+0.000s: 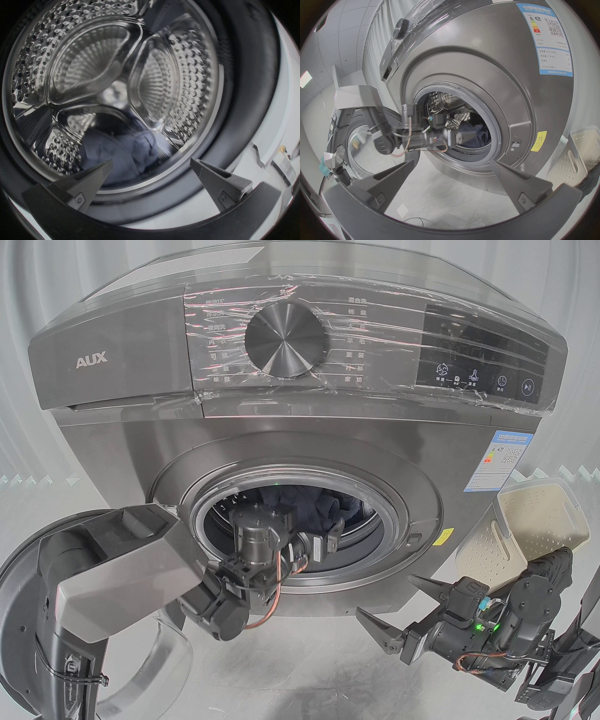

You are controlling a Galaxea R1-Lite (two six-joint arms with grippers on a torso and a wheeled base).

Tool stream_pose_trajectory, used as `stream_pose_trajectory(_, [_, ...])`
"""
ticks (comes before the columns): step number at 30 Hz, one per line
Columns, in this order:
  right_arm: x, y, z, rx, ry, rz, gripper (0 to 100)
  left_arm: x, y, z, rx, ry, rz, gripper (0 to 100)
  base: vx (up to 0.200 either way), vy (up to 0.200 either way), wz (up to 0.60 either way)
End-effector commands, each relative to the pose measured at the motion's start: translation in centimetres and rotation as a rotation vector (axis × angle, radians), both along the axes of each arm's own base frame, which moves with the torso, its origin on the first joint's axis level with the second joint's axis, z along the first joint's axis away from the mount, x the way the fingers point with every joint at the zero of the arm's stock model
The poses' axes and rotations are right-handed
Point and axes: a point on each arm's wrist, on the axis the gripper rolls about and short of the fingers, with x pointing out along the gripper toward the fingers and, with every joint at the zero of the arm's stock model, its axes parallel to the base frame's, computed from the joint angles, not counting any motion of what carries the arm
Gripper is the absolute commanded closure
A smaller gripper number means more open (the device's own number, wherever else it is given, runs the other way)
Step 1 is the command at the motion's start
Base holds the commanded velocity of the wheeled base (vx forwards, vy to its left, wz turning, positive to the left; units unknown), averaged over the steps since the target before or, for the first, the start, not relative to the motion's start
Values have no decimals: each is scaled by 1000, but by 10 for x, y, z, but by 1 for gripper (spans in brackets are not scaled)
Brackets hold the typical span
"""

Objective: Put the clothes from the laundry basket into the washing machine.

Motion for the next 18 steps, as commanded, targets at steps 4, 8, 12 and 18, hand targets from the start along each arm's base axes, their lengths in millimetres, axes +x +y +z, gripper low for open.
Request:
stream_pose_trajectory(4, [-2,-2,-1,-2,7,0,0,-87,-6,2,61,27,-184,0,0,0,0])
stream_pose_trajectory(8, [-5,-5,1,0,3,-3,0,-112,1,16,52,35,-213,0,0,0,0])
stream_pose_trajectory(12, [-9,-11,7,12,-10,-4,0,-143,15,39,1,31,-247,0,0,0,0])
stream_pose_trajectory(18, [-13,-16,11,19,-18,-5,0,-184,41,65,-75,23,-277,0,0,0,0])
